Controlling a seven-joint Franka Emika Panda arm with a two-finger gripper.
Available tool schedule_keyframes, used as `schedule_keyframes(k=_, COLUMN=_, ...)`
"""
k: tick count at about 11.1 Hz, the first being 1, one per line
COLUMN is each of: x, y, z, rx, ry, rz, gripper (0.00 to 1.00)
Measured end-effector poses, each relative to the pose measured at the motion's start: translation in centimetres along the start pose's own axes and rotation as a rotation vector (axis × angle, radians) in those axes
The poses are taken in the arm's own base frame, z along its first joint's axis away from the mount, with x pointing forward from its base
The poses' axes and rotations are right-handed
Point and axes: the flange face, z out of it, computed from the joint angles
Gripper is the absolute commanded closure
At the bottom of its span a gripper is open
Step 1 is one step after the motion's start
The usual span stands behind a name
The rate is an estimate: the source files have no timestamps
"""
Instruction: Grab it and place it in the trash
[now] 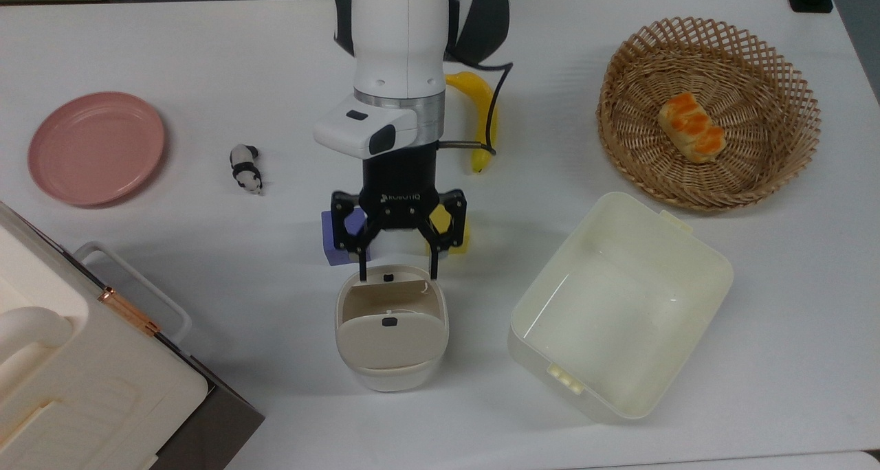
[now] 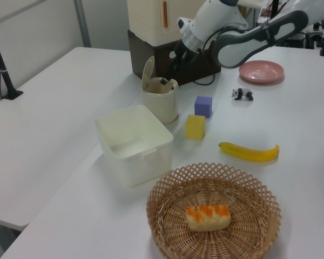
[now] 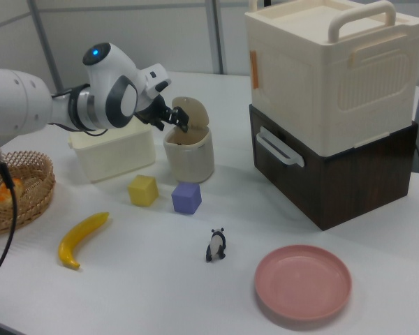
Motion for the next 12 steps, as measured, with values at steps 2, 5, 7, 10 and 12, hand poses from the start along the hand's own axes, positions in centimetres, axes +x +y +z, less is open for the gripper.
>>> schedule_keyframes(k=2, x=-0.8, y=0.7, z=-3.0, rx=-0.021, ry=-0.146, rz=0.007, gripper=0.0)
schedule_keyframes(k=5, x=-2.2, y=2.1, z=-9.5, rx=-0.056, ry=-0.37, rz=0.026, gripper=0.0)
schedule_keyframes(k=7, x=-3.5, y=3.0, z=-13.1, rx=-0.074, ry=-0.488, rz=0.042, gripper=0.0)
schedule_keyframes(k=10, x=-5.0, y=5.0, z=-16.6, rx=-0.03, ry=-0.571, rz=0.128, gripper=0.0)
schedule_keyframes(k=12, x=-5.7, y=7.1, z=-18.3, rx=-0.005, ry=-0.608, rz=0.19, gripper=0.0)
